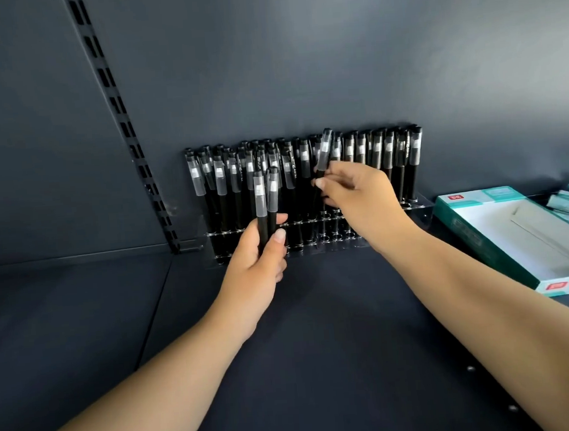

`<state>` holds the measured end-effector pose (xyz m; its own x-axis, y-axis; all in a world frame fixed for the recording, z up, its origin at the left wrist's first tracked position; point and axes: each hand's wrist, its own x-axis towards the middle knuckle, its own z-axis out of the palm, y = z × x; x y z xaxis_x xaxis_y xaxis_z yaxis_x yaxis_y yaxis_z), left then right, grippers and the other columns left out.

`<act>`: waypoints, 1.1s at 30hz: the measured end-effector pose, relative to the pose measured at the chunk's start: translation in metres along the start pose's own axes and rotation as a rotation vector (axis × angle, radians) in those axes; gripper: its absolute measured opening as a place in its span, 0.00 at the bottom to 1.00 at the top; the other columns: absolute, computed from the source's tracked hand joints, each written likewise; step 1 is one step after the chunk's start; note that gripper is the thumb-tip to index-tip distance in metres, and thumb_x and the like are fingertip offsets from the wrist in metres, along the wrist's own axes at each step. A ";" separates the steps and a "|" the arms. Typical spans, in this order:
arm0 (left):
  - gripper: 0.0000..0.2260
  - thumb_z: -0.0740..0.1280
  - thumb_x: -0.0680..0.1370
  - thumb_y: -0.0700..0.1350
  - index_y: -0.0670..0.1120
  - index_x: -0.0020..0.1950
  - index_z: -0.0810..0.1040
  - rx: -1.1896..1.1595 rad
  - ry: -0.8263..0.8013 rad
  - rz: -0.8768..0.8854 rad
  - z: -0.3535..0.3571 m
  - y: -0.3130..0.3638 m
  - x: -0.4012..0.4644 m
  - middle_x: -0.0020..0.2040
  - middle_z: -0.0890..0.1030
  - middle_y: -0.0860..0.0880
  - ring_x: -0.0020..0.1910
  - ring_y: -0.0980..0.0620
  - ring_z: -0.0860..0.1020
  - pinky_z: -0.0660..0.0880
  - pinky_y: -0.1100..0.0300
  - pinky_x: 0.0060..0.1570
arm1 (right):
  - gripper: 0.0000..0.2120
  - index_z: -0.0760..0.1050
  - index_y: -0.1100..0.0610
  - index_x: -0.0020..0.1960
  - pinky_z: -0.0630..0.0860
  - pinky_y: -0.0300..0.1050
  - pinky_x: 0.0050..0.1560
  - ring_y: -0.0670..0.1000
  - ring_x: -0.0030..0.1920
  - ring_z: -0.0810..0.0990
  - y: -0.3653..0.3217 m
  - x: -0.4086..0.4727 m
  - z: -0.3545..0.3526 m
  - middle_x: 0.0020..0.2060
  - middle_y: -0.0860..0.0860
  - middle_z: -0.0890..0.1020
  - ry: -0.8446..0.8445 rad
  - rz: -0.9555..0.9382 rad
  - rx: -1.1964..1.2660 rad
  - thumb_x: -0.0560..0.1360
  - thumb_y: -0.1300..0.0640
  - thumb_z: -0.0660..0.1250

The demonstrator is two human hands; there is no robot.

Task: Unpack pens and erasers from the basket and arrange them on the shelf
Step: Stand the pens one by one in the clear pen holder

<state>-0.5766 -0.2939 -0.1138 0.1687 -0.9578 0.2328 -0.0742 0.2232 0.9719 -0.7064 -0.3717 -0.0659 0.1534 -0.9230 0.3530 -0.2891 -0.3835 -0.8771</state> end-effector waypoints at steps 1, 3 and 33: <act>0.10 0.56 0.80 0.42 0.57 0.53 0.72 -0.029 -0.010 -0.015 0.000 0.001 -0.001 0.25 0.67 0.59 0.26 0.60 0.64 0.64 0.68 0.29 | 0.09 0.75 0.68 0.46 0.75 0.62 0.52 0.66 0.52 0.77 0.000 0.000 0.000 0.41 0.55 0.81 -0.010 0.007 -0.015 0.75 0.61 0.64; 0.10 0.55 0.81 0.43 0.57 0.53 0.71 -0.072 -0.023 -0.046 0.001 0.005 -0.002 0.24 0.65 0.58 0.24 0.60 0.62 0.62 0.69 0.26 | 0.09 0.77 0.63 0.53 0.76 0.53 0.56 0.58 0.50 0.80 0.000 -0.001 0.000 0.44 0.52 0.81 -0.031 0.039 -0.038 0.75 0.60 0.66; 0.08 0.60 0.77 0.41 0.49 0.52 0.77 -0.158 -0.036 -0.022 -0.002 0.008 -0.007 0.30 0.77 0.51 0.29 0.54 0.75 0.70 0.63 0.28 | 0.12 0.80 0.62 0.40 0.78 0.56 0.50 0.61 0.47 0.80 -0.034 -0.013 -0.004 0.41 0.63 0.81 -0.325 -0.046 -0.087 0.71 0.52 0.69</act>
<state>-0.5764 -0.2852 -0.1076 0.1327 -0.9681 0.2127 0.0850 0.2250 0.9707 -0.7019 -0.3463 -0.0394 0.4569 -0.8516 0.2571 -0.3522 -0.4386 -0.8268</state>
